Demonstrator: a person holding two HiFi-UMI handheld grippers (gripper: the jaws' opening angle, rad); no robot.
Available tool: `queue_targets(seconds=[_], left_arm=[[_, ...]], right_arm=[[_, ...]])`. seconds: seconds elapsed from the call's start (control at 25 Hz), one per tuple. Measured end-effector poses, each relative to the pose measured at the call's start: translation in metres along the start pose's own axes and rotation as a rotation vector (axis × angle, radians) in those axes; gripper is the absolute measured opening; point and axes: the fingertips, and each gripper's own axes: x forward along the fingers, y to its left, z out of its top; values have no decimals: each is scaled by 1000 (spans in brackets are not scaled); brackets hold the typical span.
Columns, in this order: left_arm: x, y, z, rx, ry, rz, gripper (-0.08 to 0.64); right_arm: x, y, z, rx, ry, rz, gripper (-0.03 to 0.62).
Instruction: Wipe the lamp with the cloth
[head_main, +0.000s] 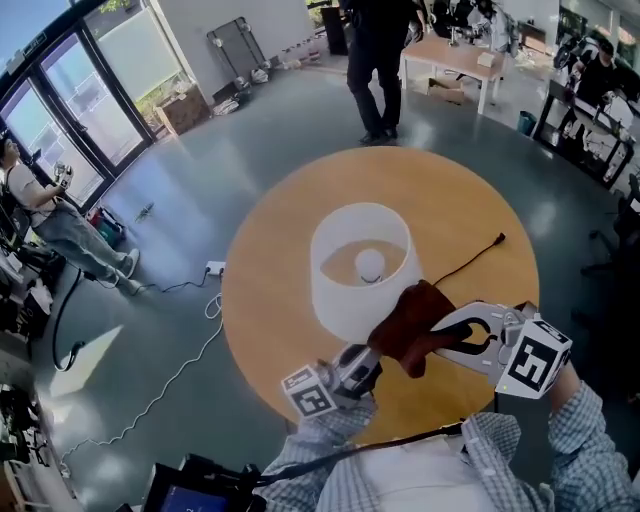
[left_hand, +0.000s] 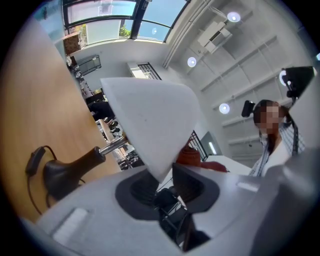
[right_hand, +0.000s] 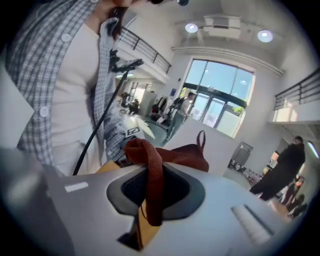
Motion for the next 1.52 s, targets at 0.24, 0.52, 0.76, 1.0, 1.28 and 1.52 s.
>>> queue_targets(seconds=[0.24,0.52,0.76,1.0,1.28,1.52], left_arm=[[-7,-1,2,-26,-10,-19,91],[-25,15,-17,-52,10,46,126],[-71,24,-6,72,47,183,127],[-73,-13,68,579,214,267,137],[-21,-64,125,1142,602,177,140],[3,-70,122,1443,1043,29,134]], right_arm=[[9,-18,18,283,-227,-263,48],[9,-35,10,387,-285,-388,48],[6,-37,3,401,-283,-390,48],[0,-33,-1,412,-290,-376,48],[6,-37,0,396,-294,-350,48],[11,-40,2,385,-286,-337,48]])
